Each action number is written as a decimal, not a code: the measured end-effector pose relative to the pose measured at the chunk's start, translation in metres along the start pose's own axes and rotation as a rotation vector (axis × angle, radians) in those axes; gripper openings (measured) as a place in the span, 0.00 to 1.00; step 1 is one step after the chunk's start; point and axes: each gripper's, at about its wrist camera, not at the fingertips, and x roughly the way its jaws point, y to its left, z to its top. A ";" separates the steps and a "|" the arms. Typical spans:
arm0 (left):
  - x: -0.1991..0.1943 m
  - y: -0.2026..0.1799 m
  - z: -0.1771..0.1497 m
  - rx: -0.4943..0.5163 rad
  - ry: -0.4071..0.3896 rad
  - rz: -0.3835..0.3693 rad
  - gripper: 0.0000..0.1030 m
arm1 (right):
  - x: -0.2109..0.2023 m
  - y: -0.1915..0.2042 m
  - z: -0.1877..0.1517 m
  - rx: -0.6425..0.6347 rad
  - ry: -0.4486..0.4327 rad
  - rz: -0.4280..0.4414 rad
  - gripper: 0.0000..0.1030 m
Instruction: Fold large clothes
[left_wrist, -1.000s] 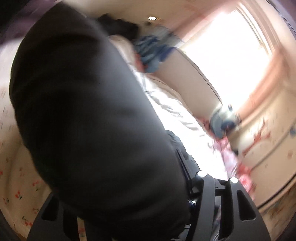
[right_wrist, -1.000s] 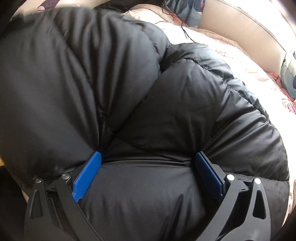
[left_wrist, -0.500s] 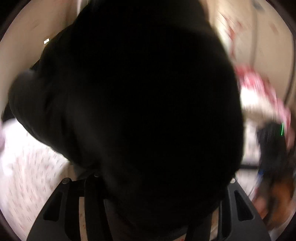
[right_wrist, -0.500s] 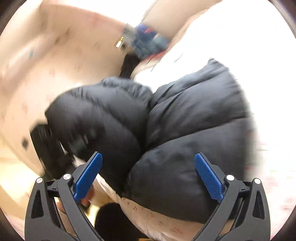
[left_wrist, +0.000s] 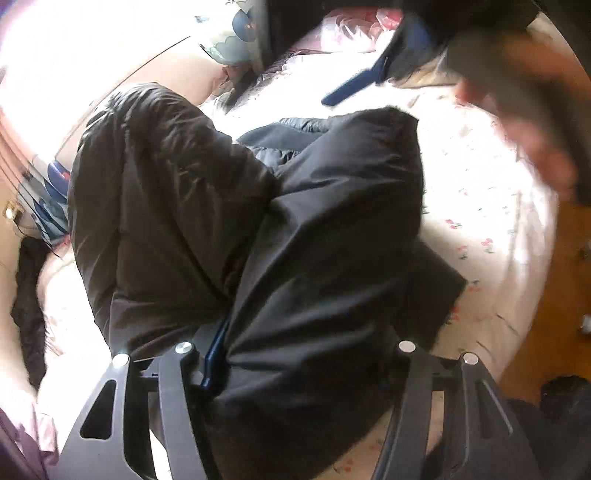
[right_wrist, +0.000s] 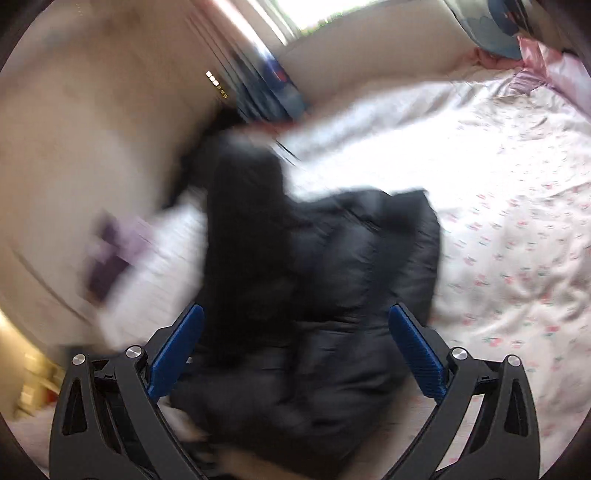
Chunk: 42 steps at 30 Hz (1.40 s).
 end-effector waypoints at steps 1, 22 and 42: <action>-0.008 0.013 -0.001 -0.027 -0.015 -0.037 0.57 | 0.014 -0.004 -0.003 -0.002 0.032 -0.048 0.94; 0.010 0.095 0.014 -0.349 -0.094 -0.275 0.67 | 0.049 0.026 0.028 -0.142 0.045 -0.339 0.94; 0.062 0.244 -0.093 -1.219 -0.196 -0.605 0.81 | 0.096 -0.050 -0.049 0.368 0.048 0.068 0.94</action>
